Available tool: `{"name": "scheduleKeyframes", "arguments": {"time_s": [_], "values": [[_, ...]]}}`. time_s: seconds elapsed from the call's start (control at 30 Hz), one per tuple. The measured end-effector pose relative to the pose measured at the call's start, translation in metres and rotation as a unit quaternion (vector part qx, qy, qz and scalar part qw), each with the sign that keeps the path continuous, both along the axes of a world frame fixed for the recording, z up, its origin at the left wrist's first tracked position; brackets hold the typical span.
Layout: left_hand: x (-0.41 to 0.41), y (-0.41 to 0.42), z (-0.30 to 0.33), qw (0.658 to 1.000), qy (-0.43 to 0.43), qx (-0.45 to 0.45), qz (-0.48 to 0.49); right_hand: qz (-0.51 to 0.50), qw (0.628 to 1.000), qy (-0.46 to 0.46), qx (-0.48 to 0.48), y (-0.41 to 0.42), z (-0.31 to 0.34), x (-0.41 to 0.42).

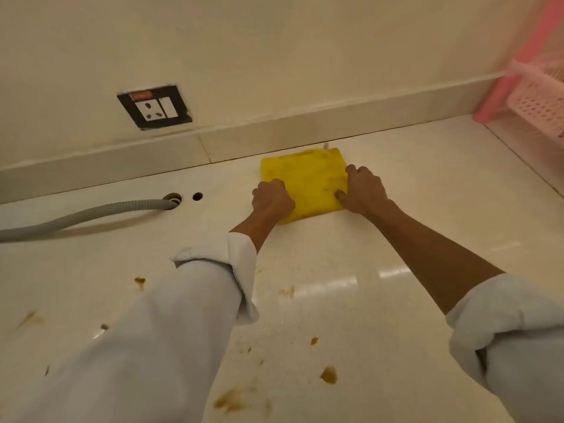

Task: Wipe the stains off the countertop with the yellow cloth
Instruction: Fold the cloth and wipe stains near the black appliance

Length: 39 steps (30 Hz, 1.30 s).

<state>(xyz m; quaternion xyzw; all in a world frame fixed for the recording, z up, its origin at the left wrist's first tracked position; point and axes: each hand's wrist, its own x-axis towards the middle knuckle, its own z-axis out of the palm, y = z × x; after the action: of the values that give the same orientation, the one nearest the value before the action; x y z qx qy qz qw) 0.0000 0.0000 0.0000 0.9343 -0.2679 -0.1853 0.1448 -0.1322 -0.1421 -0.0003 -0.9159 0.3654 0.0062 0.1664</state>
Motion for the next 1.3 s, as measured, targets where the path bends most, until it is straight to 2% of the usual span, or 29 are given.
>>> {"name": "scheduleKeyframes", "arguments": {"time_s": [0.13,0.23,0.4,0.57,0.73,1.07,1.3], "values": [[0.003,-0.006,0.003,0.992,0.059,-0.073,0.089,-0.027,0.997,-0.024,0.069,-0.004,0.004,0.008],[0.005,-0.004,0.007,0.984,0.081,-0.12,0.108,-0.042,0.989,-0.084,0.112,0.001,0.009,0.017],[0.006,0.015,0.024,0.976,0.044,-0.198,0.074,-0.046,0.972,-0.177,0.145,0.03,0.028,0.031],[0.012,0.057,0.049,0.971,-0.015,-0.225,0.081,-0.006,0.959,-0.237,0.155,0.083,0.053,0.046],[0.03,0.143,0.071,0.964,-0.065,-0.225,0.127,0.049,0.947,-0.266,0.172,0.164,0.077,0.065],[0.078,0.37,0.119,0.949,-0.168,-0.193,0.186,0.165,0.928,-0.266,0.203,0.357,0.101,0.122],[0.137,0.487,0.107,0.96,-0.172,-0.168,0.146,0.173,0.925,-0.28,0.189,0.468,0.089,0.169]]}}
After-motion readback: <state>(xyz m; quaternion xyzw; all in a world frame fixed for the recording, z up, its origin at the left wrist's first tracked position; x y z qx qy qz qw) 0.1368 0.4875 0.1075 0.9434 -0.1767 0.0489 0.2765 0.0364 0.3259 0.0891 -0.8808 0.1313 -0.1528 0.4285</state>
